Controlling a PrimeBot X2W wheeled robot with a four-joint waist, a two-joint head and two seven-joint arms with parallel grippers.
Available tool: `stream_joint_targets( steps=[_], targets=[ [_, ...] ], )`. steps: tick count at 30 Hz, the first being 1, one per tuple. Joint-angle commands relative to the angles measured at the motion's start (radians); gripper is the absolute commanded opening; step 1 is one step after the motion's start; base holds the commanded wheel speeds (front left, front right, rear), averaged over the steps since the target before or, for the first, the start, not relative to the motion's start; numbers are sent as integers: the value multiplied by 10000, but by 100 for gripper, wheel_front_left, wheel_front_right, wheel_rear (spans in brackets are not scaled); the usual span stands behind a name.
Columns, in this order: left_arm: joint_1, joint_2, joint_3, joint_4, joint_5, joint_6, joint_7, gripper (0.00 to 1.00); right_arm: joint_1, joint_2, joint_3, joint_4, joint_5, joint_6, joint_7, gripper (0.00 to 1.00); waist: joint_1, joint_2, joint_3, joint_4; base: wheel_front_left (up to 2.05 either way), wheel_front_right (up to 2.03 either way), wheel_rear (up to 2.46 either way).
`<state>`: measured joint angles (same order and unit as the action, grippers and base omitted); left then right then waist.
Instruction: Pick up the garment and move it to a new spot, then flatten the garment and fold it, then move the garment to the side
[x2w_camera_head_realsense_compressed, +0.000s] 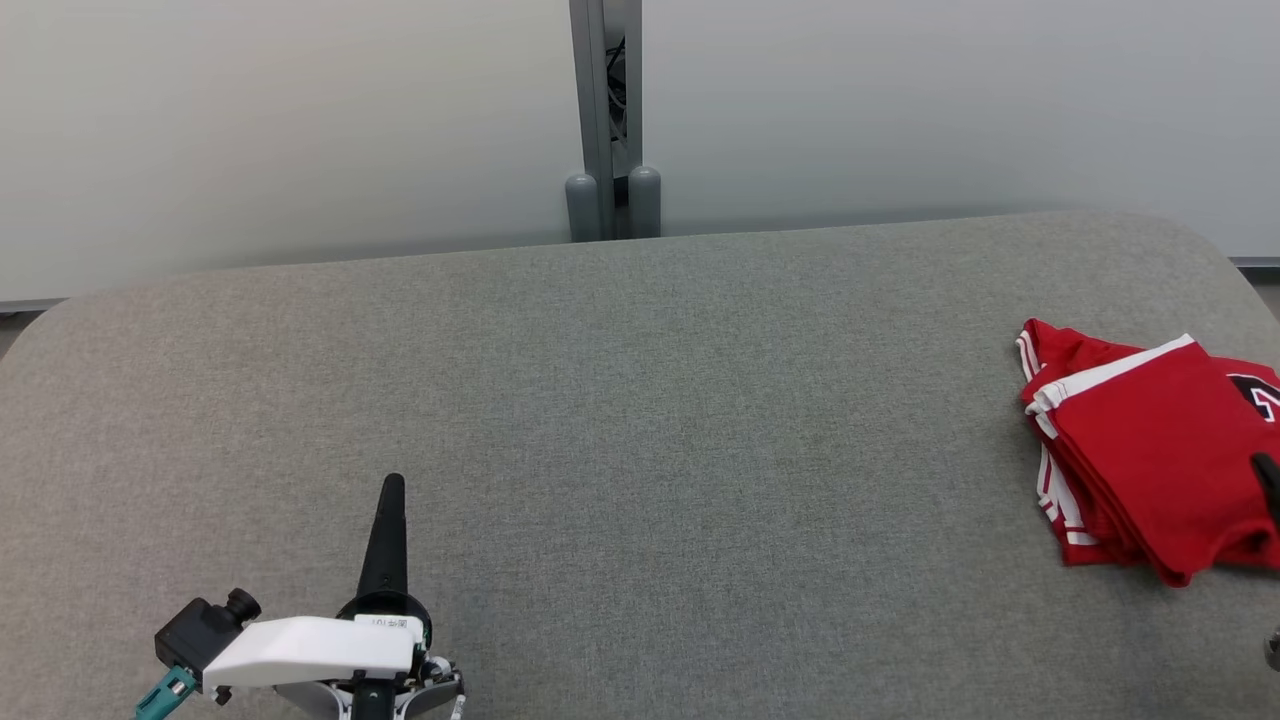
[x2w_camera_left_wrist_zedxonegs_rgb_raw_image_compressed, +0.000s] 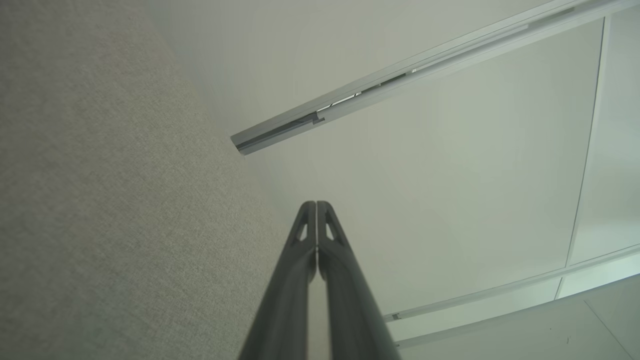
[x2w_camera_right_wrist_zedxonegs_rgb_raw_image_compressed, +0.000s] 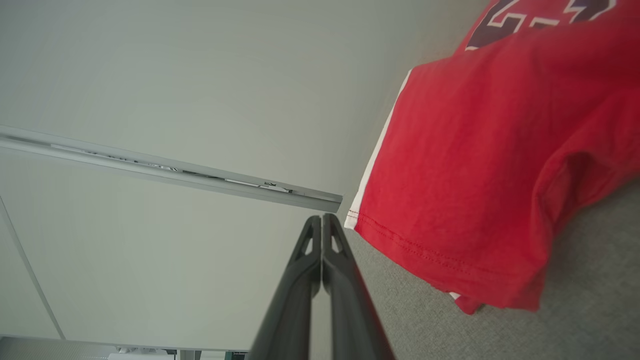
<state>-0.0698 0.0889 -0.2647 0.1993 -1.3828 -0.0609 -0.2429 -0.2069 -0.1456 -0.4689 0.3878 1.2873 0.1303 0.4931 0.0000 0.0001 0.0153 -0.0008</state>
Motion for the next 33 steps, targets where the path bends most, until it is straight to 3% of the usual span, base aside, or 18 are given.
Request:
stream_joint_targets(
  steps=[1, 33],
  targets=[
    [-252, 58, 67, -28, -182, -69, -41, 0, -240, -129, -80, 20, 200, 6, 110, 0, 0, -1, 3, 1, 0, 0, 0],
    [-505, -328, 108, 337, -2399, -666, -191, 0, -936, -373, -1106, 1005, 2546, 7, 1332, 0, 0, -1, 97, 20, 0, 0, 0]
  ],
)
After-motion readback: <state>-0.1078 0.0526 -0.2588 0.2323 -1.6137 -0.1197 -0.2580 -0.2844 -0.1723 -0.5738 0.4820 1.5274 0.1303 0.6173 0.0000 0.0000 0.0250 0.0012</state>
